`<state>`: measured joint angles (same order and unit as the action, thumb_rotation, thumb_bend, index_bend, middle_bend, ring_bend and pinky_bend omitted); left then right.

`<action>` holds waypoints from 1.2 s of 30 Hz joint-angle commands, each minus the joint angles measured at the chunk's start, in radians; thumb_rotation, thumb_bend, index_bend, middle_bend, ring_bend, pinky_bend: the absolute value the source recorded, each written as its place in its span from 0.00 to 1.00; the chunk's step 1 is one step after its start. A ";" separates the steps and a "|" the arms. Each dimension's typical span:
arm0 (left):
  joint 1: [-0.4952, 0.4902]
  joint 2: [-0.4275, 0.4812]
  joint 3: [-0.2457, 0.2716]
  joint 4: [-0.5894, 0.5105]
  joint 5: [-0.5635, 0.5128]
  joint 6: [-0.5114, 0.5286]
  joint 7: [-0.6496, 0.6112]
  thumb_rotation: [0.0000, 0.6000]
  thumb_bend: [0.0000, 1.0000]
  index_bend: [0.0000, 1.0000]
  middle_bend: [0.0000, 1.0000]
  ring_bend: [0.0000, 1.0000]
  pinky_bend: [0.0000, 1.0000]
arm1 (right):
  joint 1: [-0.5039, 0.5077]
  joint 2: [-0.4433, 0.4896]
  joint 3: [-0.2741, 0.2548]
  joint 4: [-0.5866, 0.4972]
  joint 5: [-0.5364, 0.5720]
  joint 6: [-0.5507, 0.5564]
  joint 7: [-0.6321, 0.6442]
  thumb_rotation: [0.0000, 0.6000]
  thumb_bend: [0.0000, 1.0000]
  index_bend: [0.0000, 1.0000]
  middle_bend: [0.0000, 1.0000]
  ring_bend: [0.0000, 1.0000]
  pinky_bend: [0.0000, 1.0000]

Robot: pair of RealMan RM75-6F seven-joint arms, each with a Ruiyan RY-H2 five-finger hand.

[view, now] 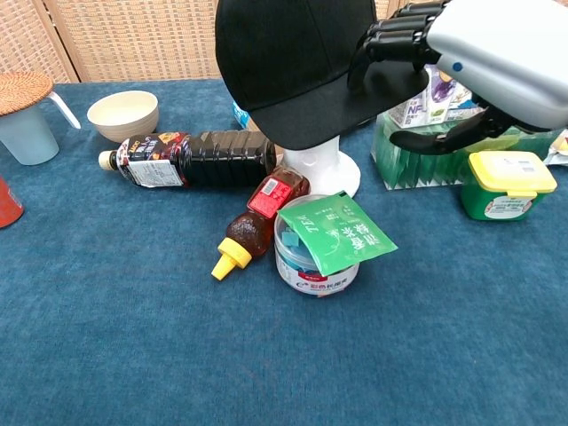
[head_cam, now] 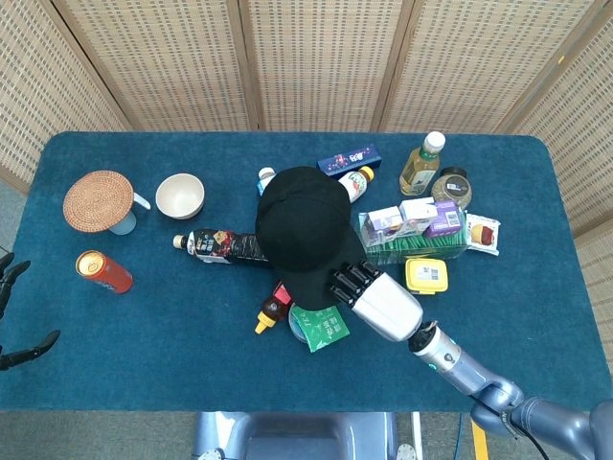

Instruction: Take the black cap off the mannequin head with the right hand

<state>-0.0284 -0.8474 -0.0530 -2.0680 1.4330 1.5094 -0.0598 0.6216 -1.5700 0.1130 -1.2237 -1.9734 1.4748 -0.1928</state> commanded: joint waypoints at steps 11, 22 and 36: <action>-0.005 0.004 -0.003 0.026 -0.015 -0.015 -0.031 1.00 0.19 0.07 0.00 0.00 0.01 | 0.058 -0.086 0.017 0.107 -0.028 0.081 0.028 1.00 0.52 0.55 0.54 0.56 0.73; -0.009 0.006 -0.006 0.042 -0.026 -0.027 -0.054 1.00 0.19 0.07 0.00 0.00 0.01 | 0.105 -0.144 0.081 0.218 -0.021 0.253 0.112 1.00 0.58 0.65 0.64 0.66 0.81; 0.007 0.029 -0.001 0.038 -0.014 -0.006 -0.073 1.00 0.19 0.07 0.00 0.00 0.01 | 0.195 -0.049 0.234 0.230 0.110 0.246 0.125 1.00 0.59 0.68 0.67 0.68 0.83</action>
<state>-0.0222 -0.8191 -0.0544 -2.0290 1.4181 1.5028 -0.1337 0.8032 -1.6411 0.3249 -1.0045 -1.8926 1.7261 -0.0796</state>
